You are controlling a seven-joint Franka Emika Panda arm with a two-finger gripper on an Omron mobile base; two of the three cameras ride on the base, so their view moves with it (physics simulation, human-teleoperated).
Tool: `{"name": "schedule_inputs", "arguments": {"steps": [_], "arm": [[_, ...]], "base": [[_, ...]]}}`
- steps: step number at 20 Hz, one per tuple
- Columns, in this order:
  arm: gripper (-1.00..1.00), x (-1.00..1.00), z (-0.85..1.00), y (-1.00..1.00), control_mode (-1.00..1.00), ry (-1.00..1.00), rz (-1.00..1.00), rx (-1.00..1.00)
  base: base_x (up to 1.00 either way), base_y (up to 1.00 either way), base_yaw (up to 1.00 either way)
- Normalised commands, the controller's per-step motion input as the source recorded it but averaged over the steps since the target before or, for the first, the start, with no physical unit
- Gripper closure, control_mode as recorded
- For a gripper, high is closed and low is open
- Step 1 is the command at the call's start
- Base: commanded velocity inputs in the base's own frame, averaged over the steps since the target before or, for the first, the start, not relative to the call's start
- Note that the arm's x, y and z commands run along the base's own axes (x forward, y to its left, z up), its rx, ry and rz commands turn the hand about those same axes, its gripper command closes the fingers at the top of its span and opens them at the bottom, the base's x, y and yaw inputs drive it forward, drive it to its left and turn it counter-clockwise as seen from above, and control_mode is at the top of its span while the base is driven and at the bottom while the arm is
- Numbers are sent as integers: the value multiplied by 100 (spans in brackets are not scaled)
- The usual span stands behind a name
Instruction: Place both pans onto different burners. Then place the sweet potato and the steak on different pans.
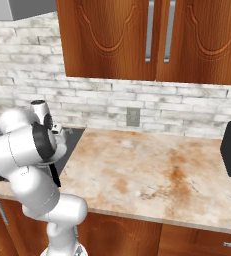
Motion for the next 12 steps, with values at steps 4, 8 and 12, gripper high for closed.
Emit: {"name": "schedule_inputs", "arguments": {"steps": [4, 8, 12], "arm": [[100, 5, -29, 0, -100, 0, 0, 0], [100, 0, -22, 0, -100, 0, 0, 0], [100, -12, -1, 1, -100, 0, 0, 0]], "base": [[0, 0, 0], [0, 0, 0], [0, 0, 0]]}}
